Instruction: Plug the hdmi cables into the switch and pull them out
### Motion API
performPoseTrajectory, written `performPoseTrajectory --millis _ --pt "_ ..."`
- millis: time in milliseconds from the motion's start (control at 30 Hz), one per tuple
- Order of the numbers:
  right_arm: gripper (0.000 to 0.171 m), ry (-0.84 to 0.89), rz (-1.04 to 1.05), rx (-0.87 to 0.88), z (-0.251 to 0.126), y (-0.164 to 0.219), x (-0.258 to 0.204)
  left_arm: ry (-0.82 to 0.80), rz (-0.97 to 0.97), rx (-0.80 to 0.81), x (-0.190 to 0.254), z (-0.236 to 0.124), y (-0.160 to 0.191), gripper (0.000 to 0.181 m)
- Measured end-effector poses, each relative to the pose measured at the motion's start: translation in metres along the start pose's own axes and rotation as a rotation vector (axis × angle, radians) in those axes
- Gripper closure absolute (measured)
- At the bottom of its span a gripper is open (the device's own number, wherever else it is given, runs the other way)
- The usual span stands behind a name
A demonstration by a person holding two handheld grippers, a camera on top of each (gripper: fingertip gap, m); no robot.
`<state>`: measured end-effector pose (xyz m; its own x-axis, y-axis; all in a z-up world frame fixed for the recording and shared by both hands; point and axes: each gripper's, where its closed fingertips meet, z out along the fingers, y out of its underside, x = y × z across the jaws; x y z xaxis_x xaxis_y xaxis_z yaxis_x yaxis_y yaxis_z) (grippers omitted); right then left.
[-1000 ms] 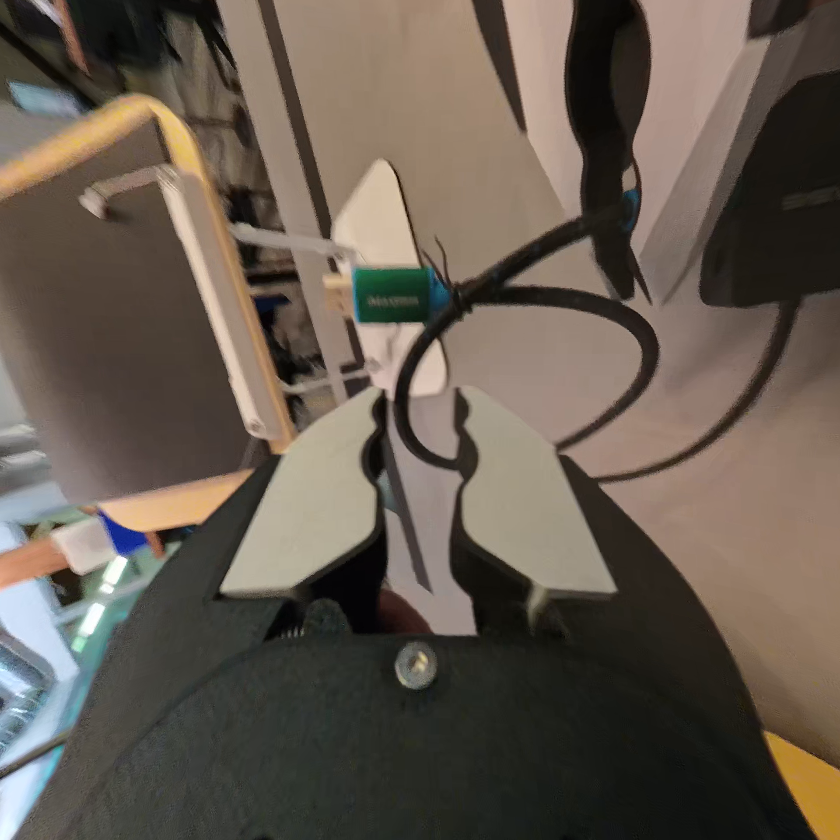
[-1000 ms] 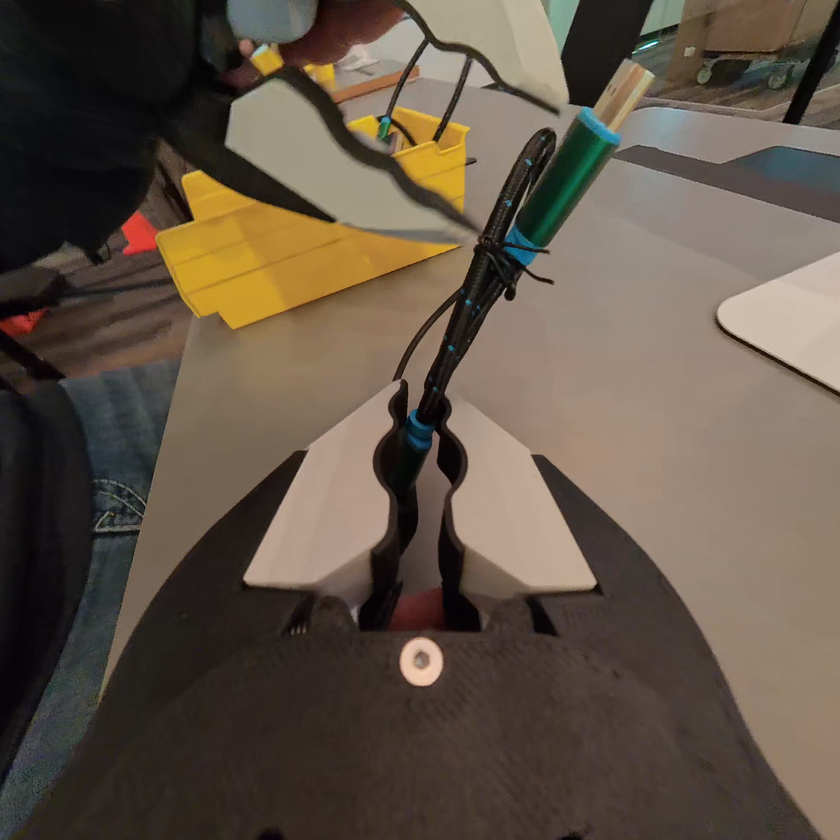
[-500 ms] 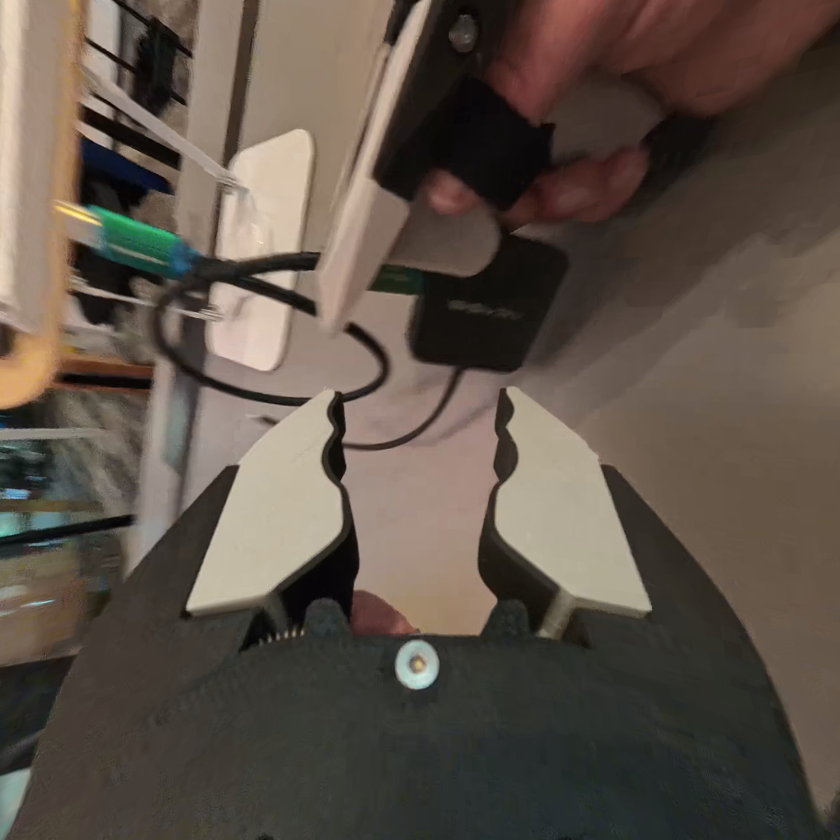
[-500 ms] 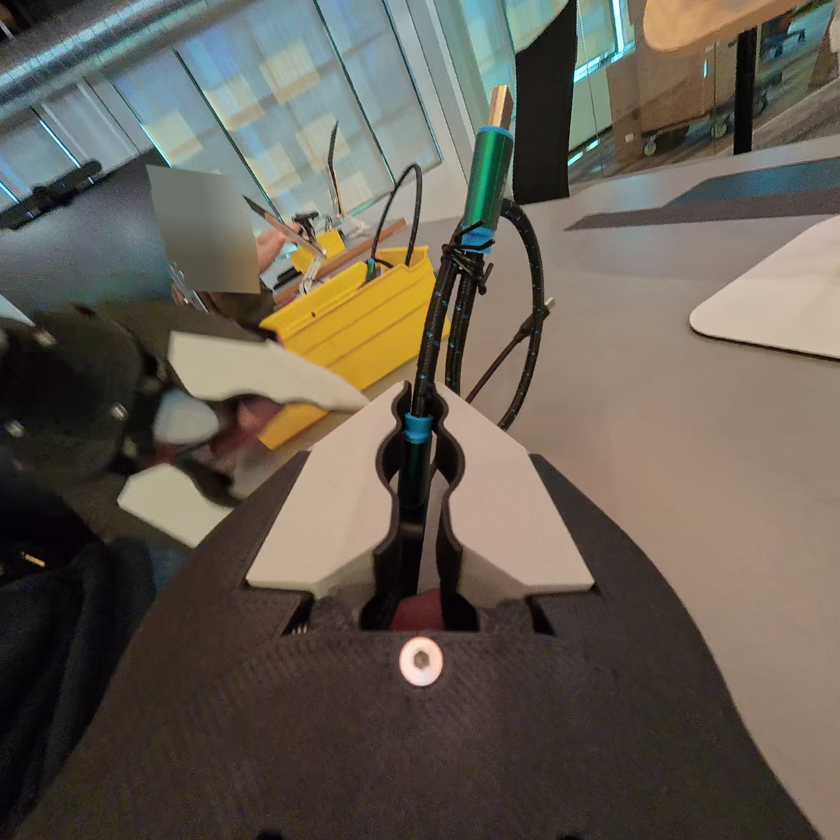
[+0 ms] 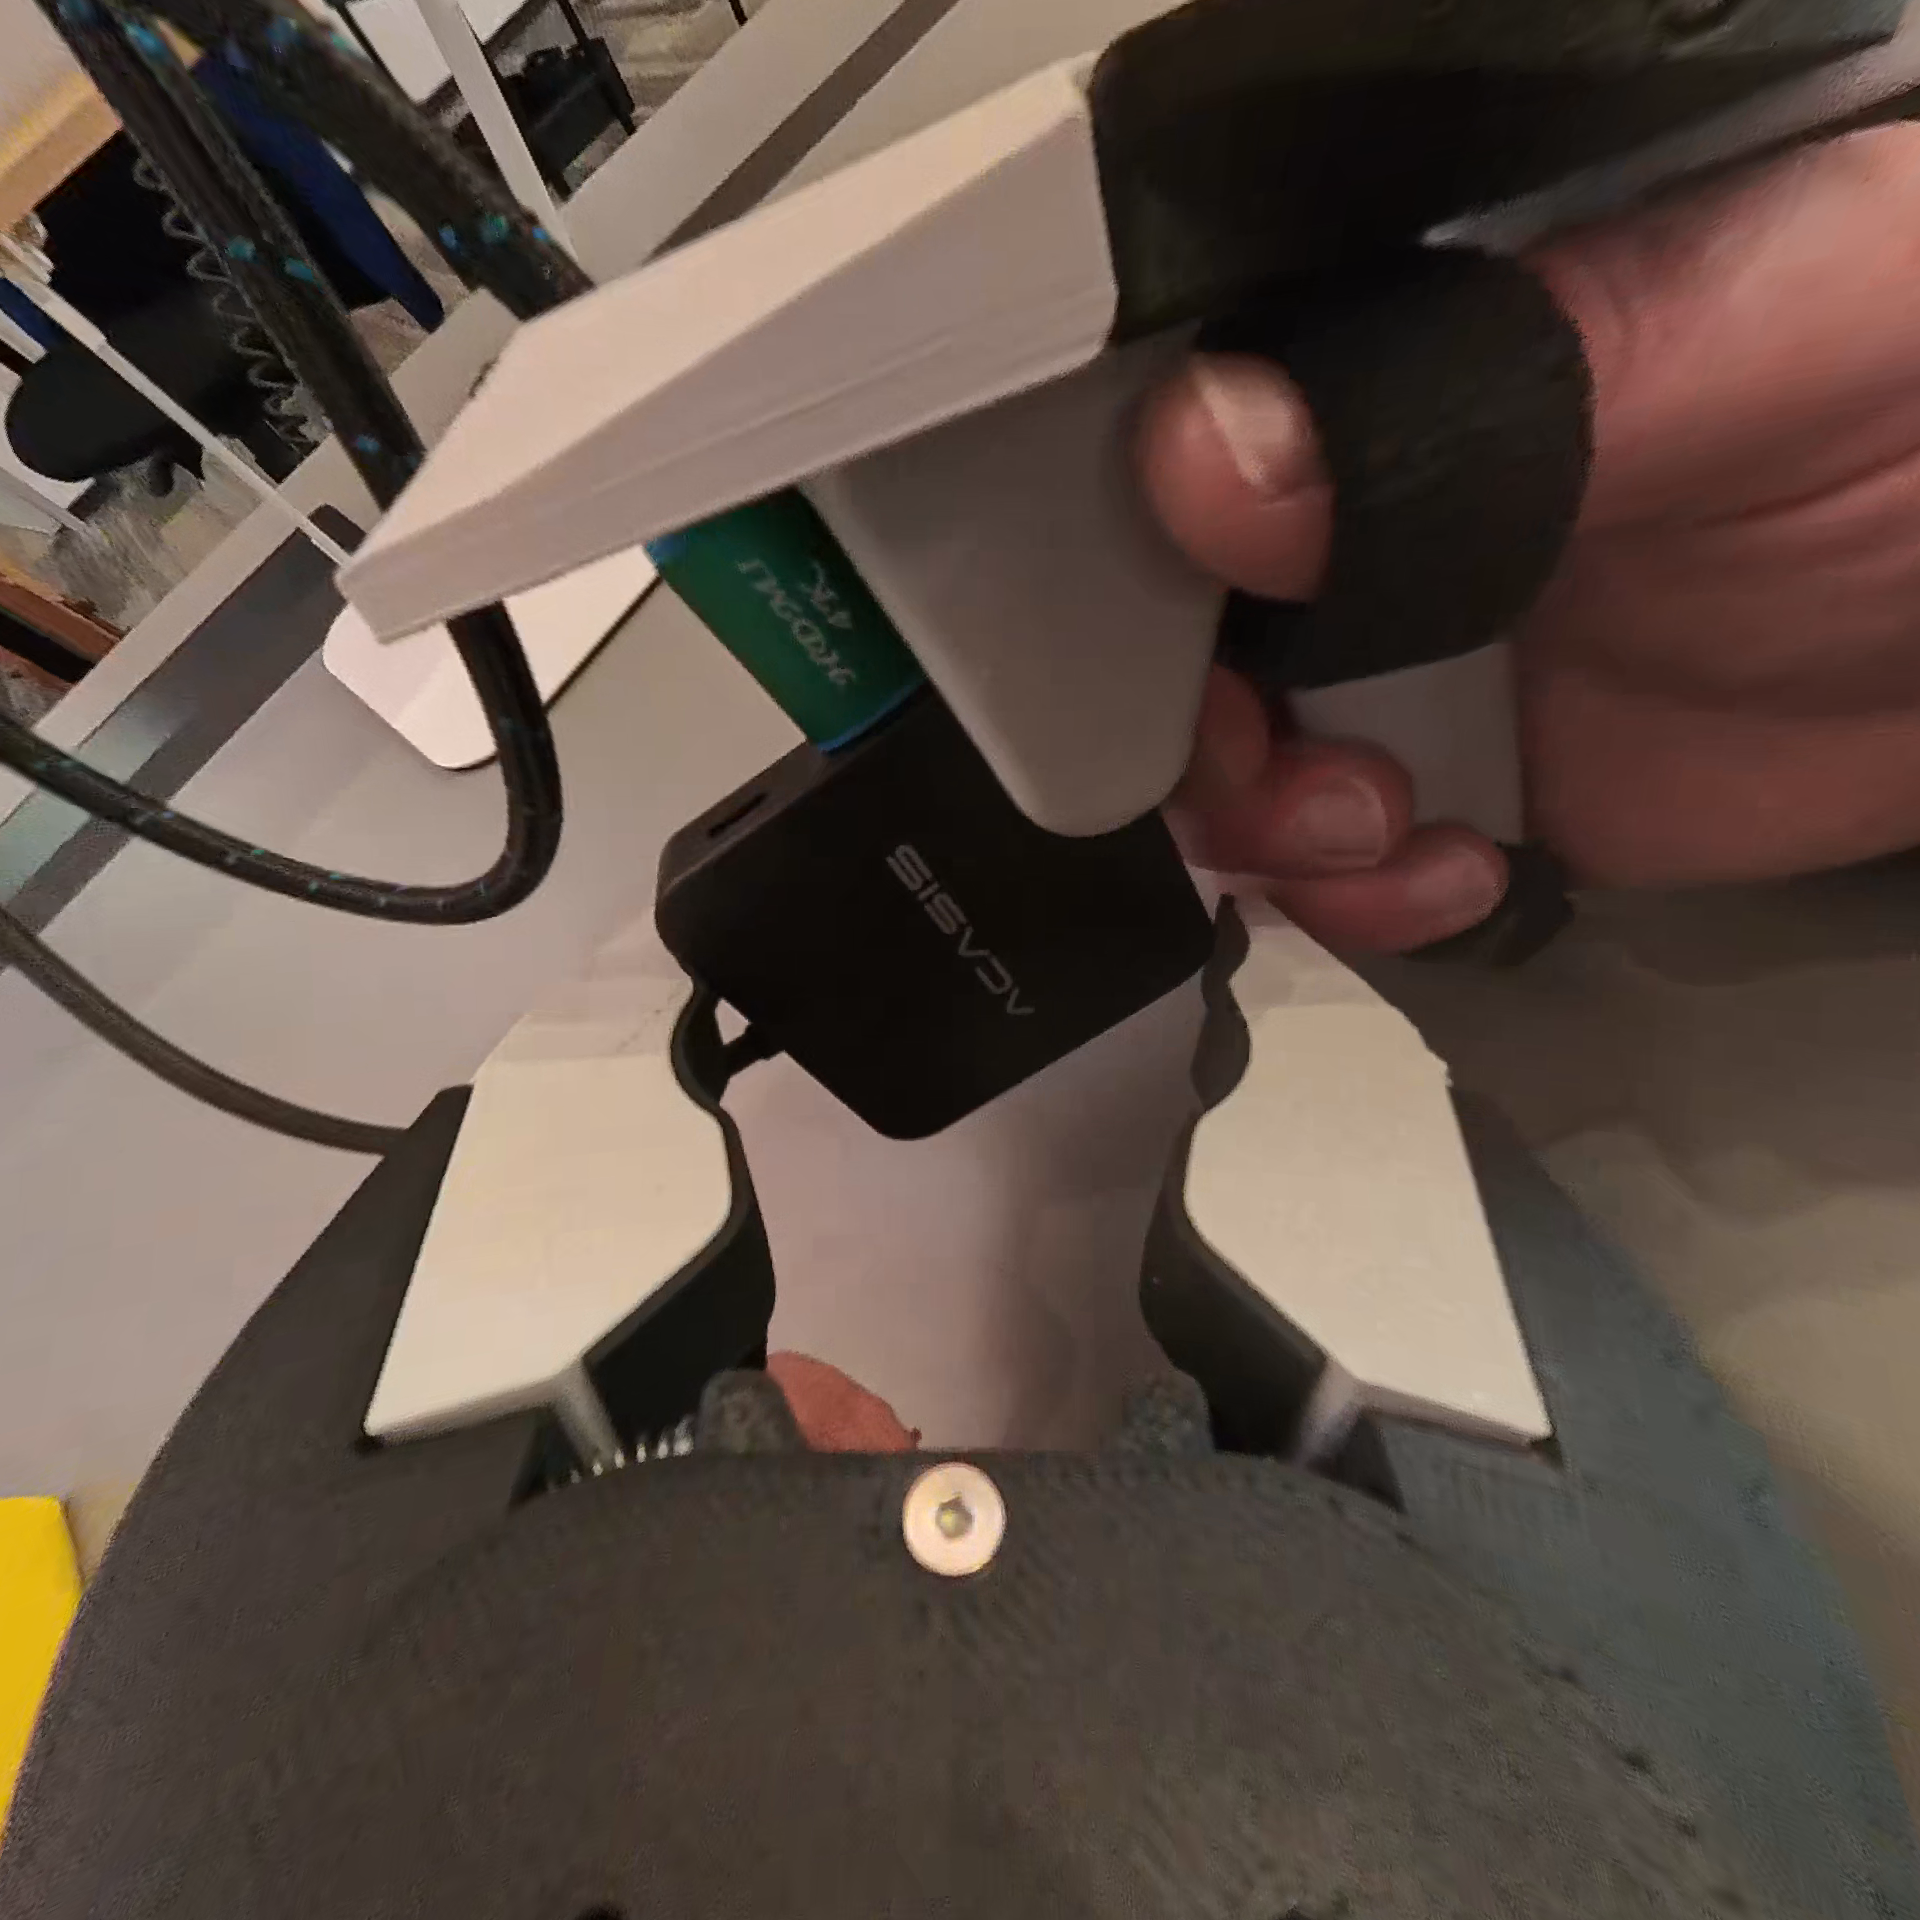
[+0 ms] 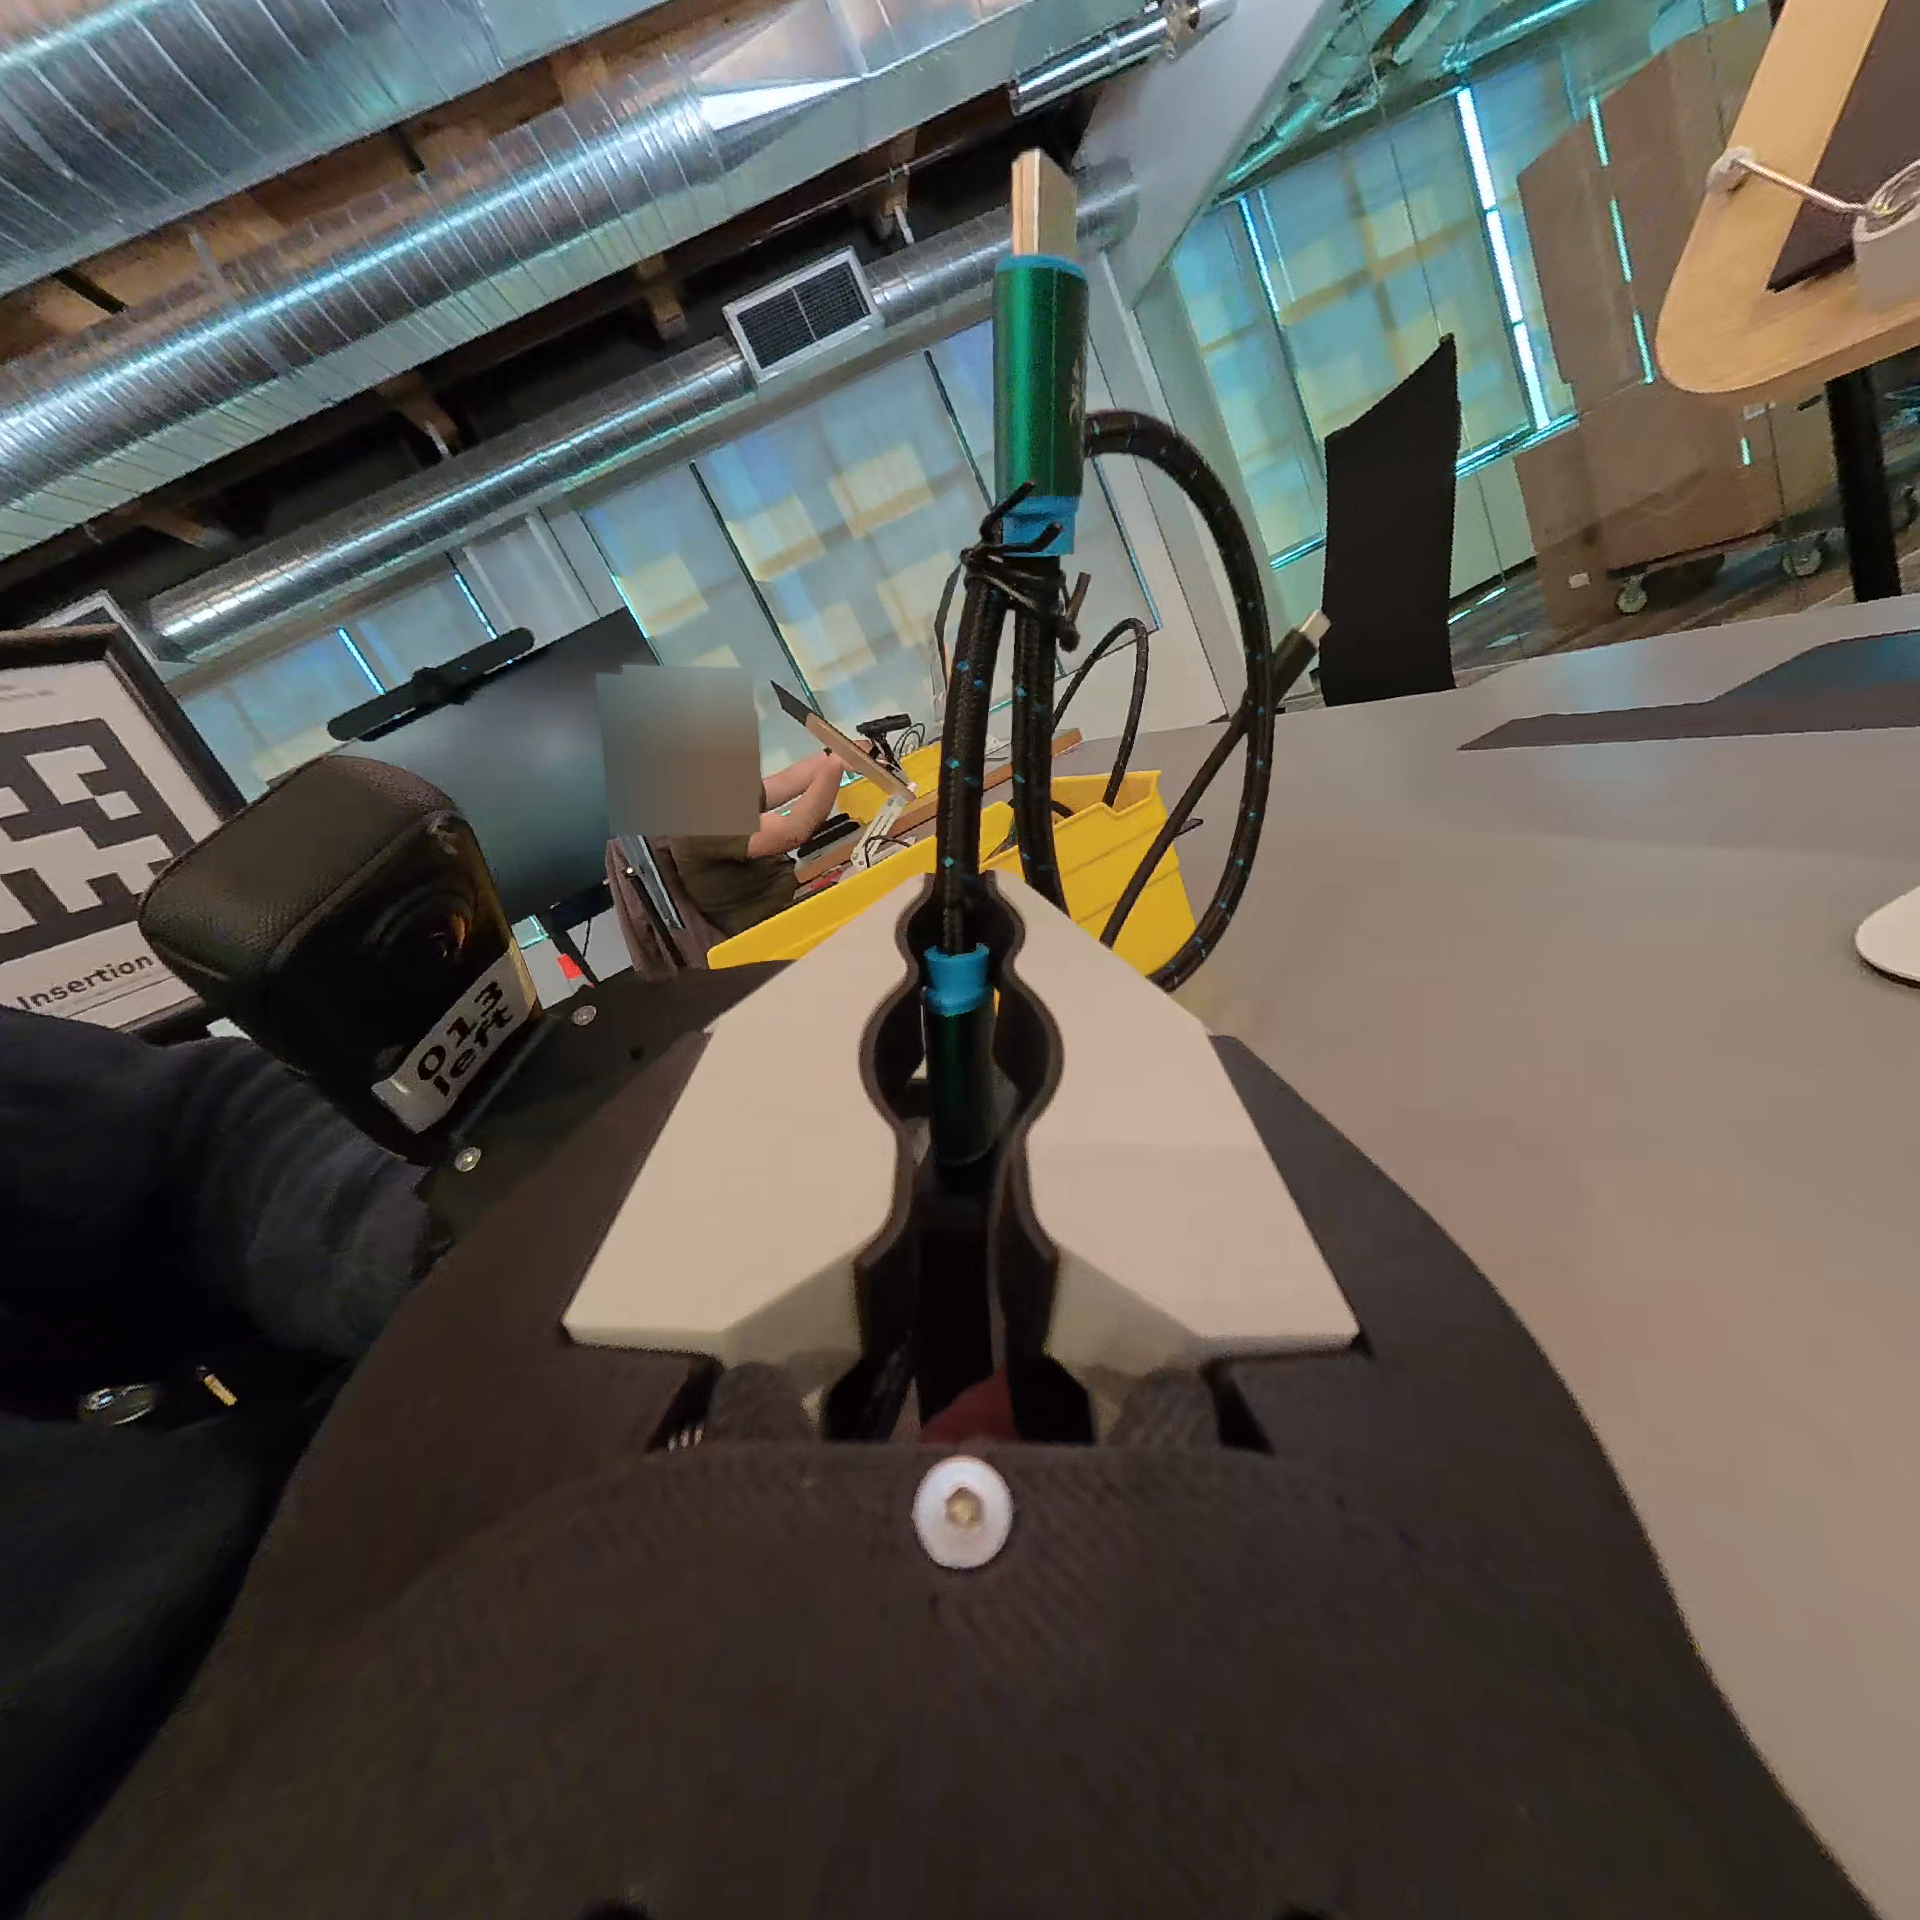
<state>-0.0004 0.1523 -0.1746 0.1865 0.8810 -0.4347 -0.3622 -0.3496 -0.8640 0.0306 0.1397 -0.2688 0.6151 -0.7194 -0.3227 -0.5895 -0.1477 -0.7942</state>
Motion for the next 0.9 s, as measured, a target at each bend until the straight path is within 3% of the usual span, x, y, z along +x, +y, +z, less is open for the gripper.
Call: performPoseTrajectory --millis 267,367,467,667,900 --pt "0.165 0.022 -0.093 -0.084 -0.005 0.007 0.005 0.076 0.272 -0.107 -0.012 -0.014 0.012 0.097" --pt "0.149 0.049 -0.199 -0.131 -0.008 0.01 0.006 0.081 0.378 -0.177 -0.024 -0.022 0.019 0.097" --pt "0.147 0.046 -0.294 -0.179 -0.013 0.013 0.004 0.137 0.375 -0.203 -0.031 -0.032 0.022 0.097" --pt "0.144 0.026 -0.69 -0.292 -0.027 0.024 -0.01 0.268 0.355 -0.311 -0.038 -0.047 0.041 0.097" --pt "0.123 -0.009 -1.109 -0.504 -0.018 0.054 -0.019 0.378 0.466 -0.443 -0.029 -0.057 0.06 0.097"
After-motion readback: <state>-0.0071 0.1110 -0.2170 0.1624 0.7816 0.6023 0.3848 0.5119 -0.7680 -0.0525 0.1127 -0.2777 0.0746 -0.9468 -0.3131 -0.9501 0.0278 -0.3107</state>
